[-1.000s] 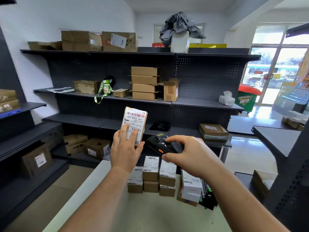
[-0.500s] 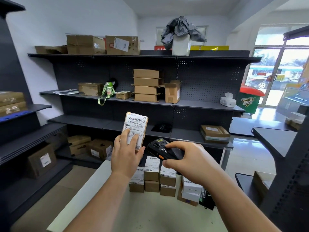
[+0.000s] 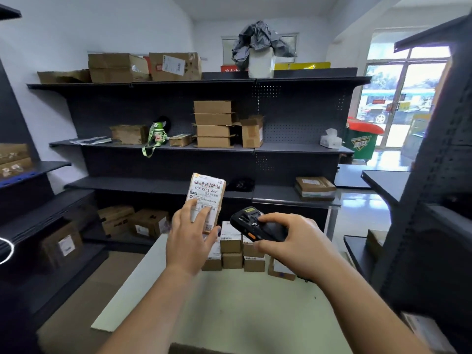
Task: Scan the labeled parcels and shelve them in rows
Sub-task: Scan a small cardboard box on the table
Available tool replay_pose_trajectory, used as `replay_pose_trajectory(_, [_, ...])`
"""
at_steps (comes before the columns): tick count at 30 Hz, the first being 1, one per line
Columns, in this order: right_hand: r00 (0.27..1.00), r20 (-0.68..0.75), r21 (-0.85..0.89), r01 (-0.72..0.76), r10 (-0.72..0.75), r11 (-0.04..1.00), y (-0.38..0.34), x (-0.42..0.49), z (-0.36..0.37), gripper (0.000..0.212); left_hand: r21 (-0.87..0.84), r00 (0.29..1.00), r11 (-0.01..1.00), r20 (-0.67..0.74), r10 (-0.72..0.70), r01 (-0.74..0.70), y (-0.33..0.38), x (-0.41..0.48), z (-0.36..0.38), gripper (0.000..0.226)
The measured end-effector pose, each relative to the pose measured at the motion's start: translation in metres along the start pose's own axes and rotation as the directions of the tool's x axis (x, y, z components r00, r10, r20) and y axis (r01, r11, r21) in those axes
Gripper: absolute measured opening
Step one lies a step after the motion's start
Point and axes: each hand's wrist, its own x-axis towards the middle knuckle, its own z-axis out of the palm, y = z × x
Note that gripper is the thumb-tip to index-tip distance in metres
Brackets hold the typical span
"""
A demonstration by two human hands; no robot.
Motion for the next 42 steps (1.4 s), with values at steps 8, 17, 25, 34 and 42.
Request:
replay_pose_trajectory(8, [0.944,-0.289,-0.015,-0.172,0.161,0.985,0.005,-0.134,0.027,0.053,-0.32,0.973,0.947,0.223,0.061,0.014,0.047,-0.087,-0.054,0.053])
replay_pose_trajectory(17, [0.834,-0.457,0.034,-0.331,0.309,0.943,0.067,-0.317,-0.024,0.052,-0.494,0.908,0.861,0.296,0.296,-0.12,0.178,-0.19,-0.086,0.05])
replay_pose_trajectory(25, [0.799,-0.483,0.029,-0.395,0.359,0.918,0.164,-0.467,-0.106,0.06,-0.58,0.871,0.809,0.345,0.351,-0.096,0.337,-0.297,-0.096,0.047])
replay_pose_trajectory(34, [0.762,-0.45,0.11,-0.47,0.466,0.876,0.28,-0.524,-0.172,0.051,-0.556,0.824,0.828,0.432,0.366,-0.077,0.471,-0.352,-0.052,0.047])
replay_pose_trajectory(42, [0.751,-0.357,0.112,-0.557,0.556,0.823,0.414,-0.51,-0.23,0.051,-0.496,0.803,0.866,0.539,0.254,0.059,0.573,-0.373,0.053,0.049])
